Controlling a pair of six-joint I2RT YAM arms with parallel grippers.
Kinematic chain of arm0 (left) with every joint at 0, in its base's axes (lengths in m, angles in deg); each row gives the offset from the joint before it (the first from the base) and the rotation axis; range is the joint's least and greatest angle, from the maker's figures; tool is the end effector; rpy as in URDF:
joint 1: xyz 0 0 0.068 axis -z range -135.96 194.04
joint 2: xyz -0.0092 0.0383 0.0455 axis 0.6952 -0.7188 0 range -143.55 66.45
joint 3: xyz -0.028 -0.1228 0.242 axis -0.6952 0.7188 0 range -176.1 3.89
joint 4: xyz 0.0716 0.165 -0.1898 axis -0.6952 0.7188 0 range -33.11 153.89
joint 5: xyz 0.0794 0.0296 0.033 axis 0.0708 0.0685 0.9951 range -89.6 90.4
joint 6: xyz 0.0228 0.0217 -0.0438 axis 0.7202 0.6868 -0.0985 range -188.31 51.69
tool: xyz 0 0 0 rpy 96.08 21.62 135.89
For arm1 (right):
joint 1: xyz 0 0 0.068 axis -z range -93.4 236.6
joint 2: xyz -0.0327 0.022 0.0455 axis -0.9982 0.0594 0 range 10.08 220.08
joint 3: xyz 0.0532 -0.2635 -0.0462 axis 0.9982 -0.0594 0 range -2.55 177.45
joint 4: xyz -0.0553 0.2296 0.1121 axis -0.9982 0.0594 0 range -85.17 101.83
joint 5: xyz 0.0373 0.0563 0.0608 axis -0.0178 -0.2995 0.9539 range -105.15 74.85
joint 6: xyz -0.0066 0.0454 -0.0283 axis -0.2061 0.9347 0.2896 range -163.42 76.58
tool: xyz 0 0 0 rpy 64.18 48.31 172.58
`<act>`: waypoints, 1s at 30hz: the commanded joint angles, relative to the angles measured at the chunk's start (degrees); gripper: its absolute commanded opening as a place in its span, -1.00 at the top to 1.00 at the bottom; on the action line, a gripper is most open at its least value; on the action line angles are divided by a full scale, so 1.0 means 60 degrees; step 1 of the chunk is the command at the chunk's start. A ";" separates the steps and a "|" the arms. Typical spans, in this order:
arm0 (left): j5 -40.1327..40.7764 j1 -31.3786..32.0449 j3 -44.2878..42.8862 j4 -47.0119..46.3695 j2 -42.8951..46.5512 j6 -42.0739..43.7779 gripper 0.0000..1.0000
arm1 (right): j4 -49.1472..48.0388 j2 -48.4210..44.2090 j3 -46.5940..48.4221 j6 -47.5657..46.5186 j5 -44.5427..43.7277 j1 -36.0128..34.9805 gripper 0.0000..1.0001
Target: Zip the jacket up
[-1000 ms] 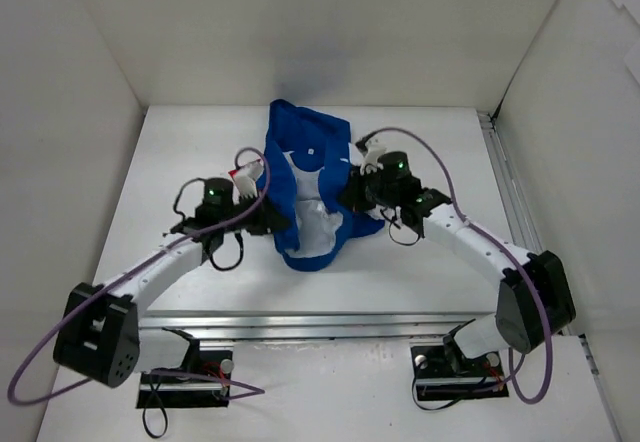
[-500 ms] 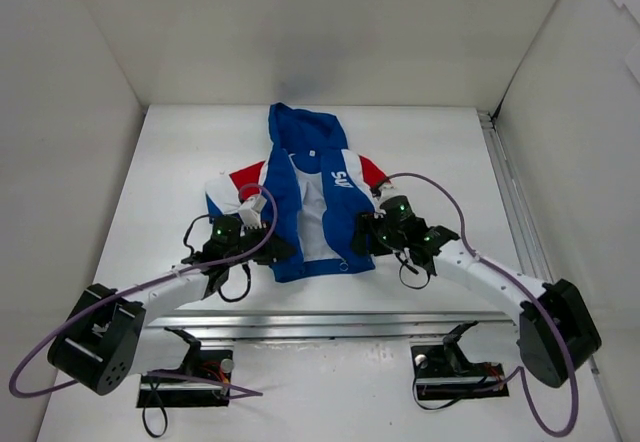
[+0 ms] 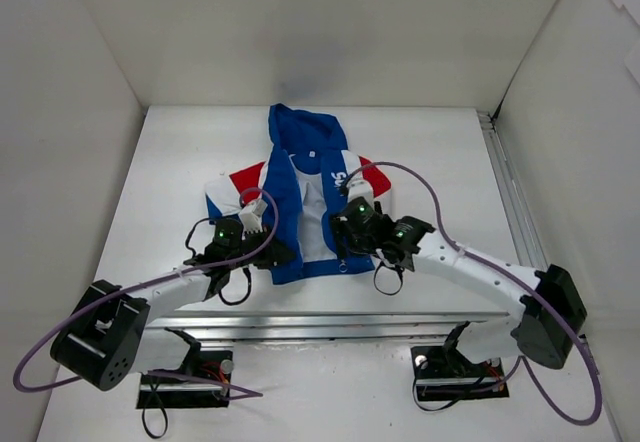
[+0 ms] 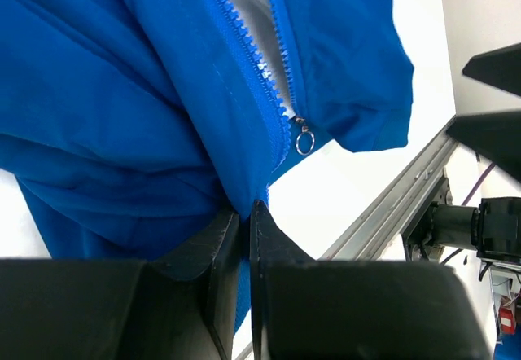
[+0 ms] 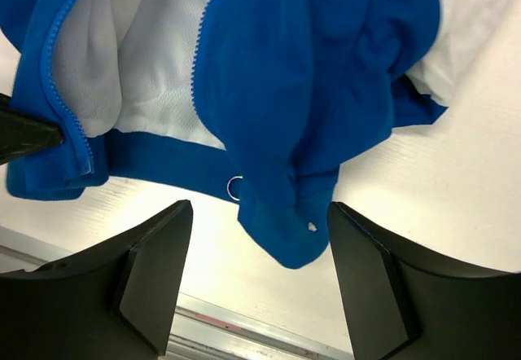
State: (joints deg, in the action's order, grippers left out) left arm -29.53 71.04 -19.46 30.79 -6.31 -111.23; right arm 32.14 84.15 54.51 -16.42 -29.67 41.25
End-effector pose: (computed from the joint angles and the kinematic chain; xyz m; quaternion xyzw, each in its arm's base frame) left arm 0.2086 -0.1262 0.1771 0.0288 0.8189 -0.4811 0.3117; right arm 0.2009 0.1908 0.2773 -0.0973 0.9103 0.1333 0.3795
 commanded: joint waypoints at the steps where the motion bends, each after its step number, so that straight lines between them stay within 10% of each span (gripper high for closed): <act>1: 0.0110 0.0040 -0.0429 -0.0161 0.0171 -0.0098 0.91 | 0.0691 0.0838 0.0801 0.0171 -0.1458 -0.0557 -0.29; 21: 0.0067 -0.0048 -0.0590 0.0411 0.0069 0.0004 0.90 | 0.0942 0.3286 0.1506 0.0436 -0.1724 -0.1027 -0.40; 30: -0.0123 -0.0048 -0.0590 0.0294 0.0099 0.0004 0.90 | 0.0781 0.4194 0.1814 0.0289 -0.1710 -0.1071 0.23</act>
State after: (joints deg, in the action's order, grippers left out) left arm -28.79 71.04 -20.25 35.14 -6.24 -111.18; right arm 37.95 108.87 62.77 -14.93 -38.02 35.16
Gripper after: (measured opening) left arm 0.051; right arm 0.457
